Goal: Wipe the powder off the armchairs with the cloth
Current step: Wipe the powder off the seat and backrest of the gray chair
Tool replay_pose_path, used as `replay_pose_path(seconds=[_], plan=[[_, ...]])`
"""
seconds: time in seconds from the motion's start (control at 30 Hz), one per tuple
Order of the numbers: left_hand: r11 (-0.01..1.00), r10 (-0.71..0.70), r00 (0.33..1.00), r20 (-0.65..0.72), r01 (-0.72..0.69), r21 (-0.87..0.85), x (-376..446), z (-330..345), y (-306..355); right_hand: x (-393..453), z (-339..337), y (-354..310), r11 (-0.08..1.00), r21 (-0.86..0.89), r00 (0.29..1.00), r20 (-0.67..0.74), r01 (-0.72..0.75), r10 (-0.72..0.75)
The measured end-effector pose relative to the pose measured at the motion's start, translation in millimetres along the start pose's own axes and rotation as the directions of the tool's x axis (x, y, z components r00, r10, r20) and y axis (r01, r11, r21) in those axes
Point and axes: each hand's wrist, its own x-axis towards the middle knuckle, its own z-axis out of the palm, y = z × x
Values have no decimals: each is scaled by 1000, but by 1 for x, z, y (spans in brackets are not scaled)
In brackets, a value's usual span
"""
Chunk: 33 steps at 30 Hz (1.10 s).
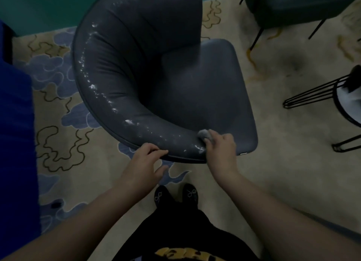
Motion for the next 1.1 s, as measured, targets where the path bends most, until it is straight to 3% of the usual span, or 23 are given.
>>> replay_pose_path(seconds=[0.17, 0.3, 0.37, 0.47, 0.57, 0.73, 0.9, 1.0, 1.1], plan=[[999, -37, 998, -43, 37, 2, -1, -1, 0, -1, 6, -10, 988, 8, 987, 40, 154, -154], [983, -186, 965, -188, 183, -32, -1, -10, -10, 0, -8, 23, 999, 17, 997, -54, 51, -50], [969, -241, 942, -233, 245, -13, -1, -12, -15, -3, 2, 9, 996, -22, 993, -79, 88, -89], [954, -264, 925, -273, 291, 67, -2, -13, -18, -4, 15, -22, 975, 15, 975, -5, 224, -224], [943, -266, 912, -311, 314, 113, -4, -13, -20, 5, 9, -10, 948, 6, 945, 73, 318, -317], [936, -313, 906, -286, 345, 70, -6, -6, -20, 3, 0, 7, 990, -42, 990, -36, 134, -136], [942, -313, 919, -238, 333, 48, -9, -1, -14, -8, 32, -50, 945, 44, 941, 88, 325, -328], [945, -307, 926, -221, 324, 43, -9, -4, -15, 1, 19, -26, 926, -5, 924, 75, 377, -375], [947, -305, 930, -205, 320, 42, -11, -6, -17, 7, 4, 2, 978, -49, 979, 22, 202, -201]])
